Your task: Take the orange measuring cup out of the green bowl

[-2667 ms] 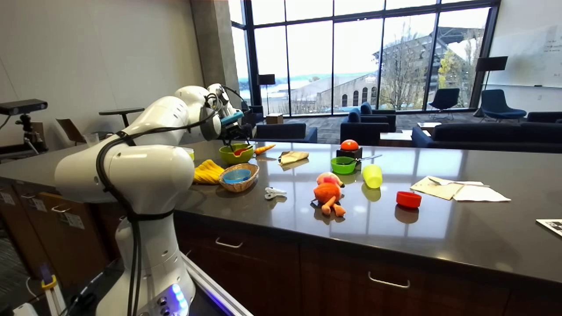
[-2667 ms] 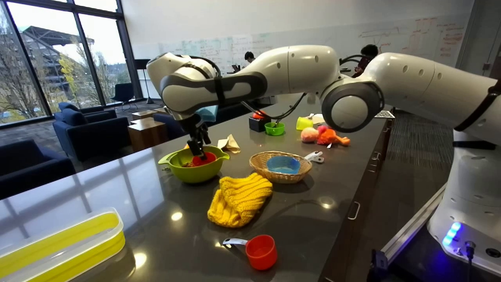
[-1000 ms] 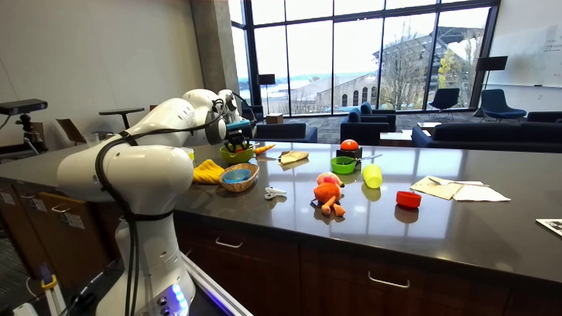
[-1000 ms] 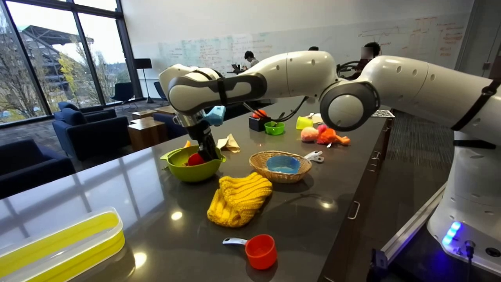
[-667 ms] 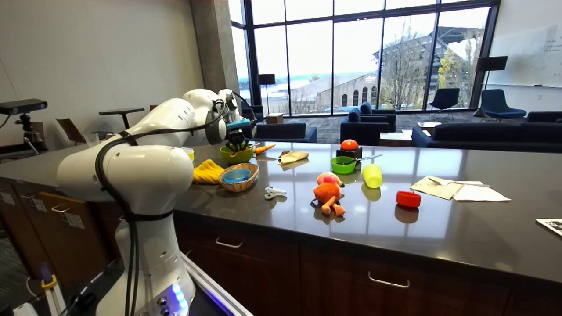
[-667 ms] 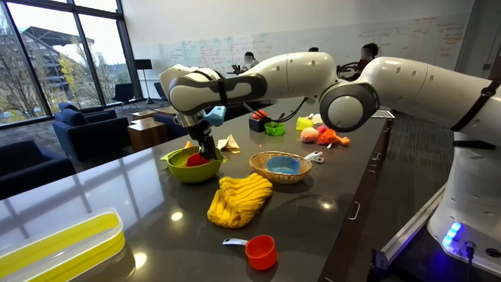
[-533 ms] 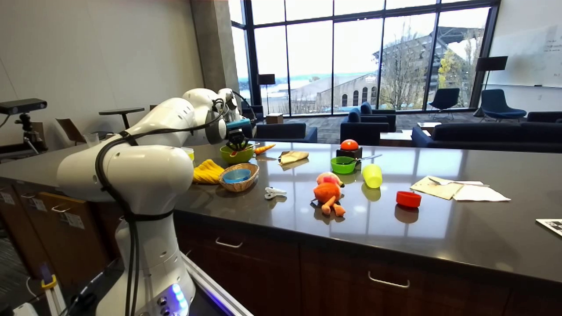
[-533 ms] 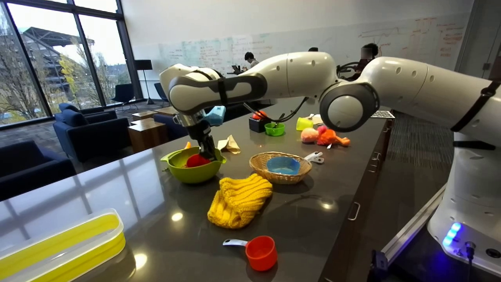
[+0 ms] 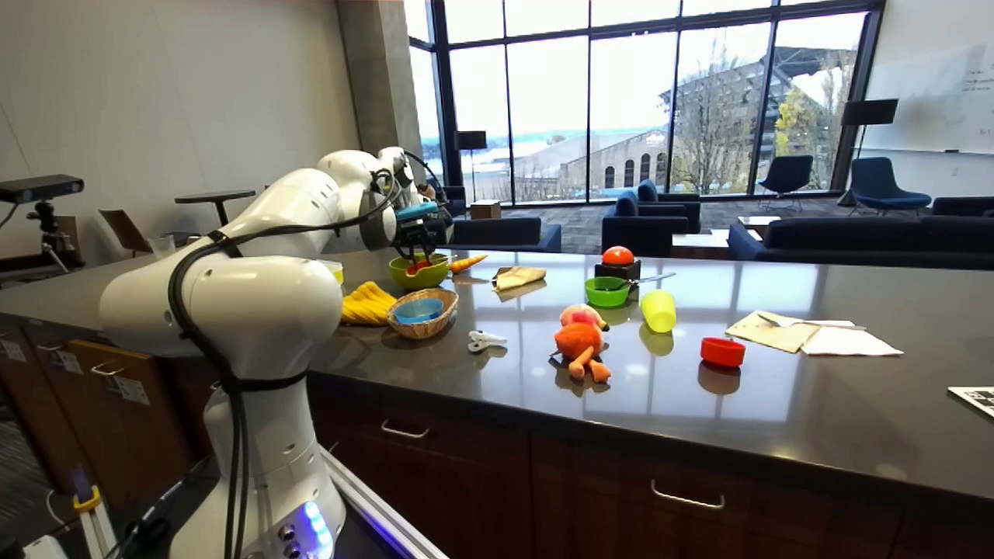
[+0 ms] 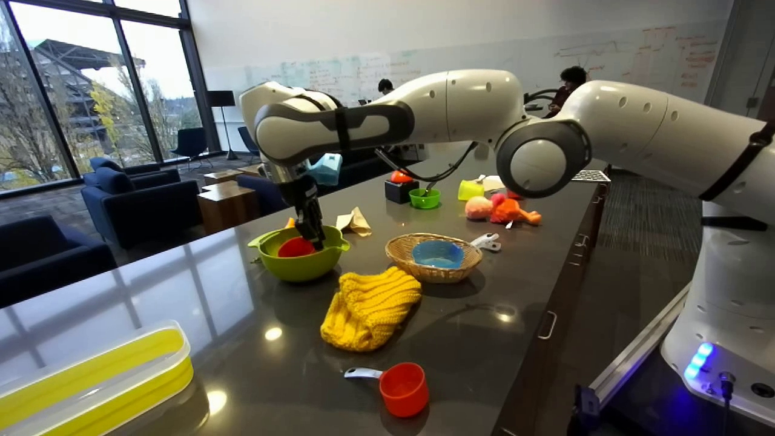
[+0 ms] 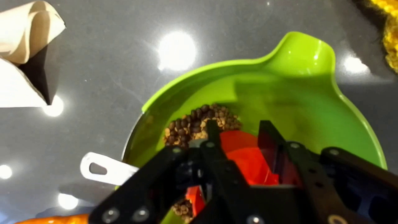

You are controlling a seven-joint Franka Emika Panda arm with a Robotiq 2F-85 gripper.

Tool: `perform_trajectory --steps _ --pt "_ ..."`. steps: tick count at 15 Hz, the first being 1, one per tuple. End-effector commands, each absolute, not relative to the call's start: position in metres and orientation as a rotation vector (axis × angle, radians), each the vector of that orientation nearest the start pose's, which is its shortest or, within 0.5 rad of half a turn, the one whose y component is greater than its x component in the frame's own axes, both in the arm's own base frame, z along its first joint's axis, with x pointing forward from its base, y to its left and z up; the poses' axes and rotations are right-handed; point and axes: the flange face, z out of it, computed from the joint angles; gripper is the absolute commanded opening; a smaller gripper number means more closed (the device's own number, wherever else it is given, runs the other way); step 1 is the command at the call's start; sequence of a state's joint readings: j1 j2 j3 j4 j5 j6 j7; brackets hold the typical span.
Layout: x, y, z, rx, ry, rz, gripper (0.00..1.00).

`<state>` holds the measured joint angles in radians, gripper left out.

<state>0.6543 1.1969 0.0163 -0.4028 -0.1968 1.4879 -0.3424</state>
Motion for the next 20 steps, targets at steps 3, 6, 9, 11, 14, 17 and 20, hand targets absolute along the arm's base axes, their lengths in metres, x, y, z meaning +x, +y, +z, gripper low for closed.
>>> perform_trajectory --steps 3,6,9,11,14,17,20 --pt "0.630 0.470 0.346 -2.930 -1.626 0.083 0.84" --pt "0.631 0.472 0.349 -2.942 -1.608 0.062 1.00" --pt "0.636 0.475 0.347 -2.991 -1.486 -0.012 1.00" --pt "0.638 0.478 0.345 -3.059 -1.341 -0.080 1.00" --pt "0.643 0.482 0.346 -3.161 -1.114 -0.237 1.00" --pt "0.650 0.478 0.344 -3.246 -0.856 -0.290 1.00" --pt "0.652 0.471 0.339 -3.315 -0.627 -0.291 1.00"
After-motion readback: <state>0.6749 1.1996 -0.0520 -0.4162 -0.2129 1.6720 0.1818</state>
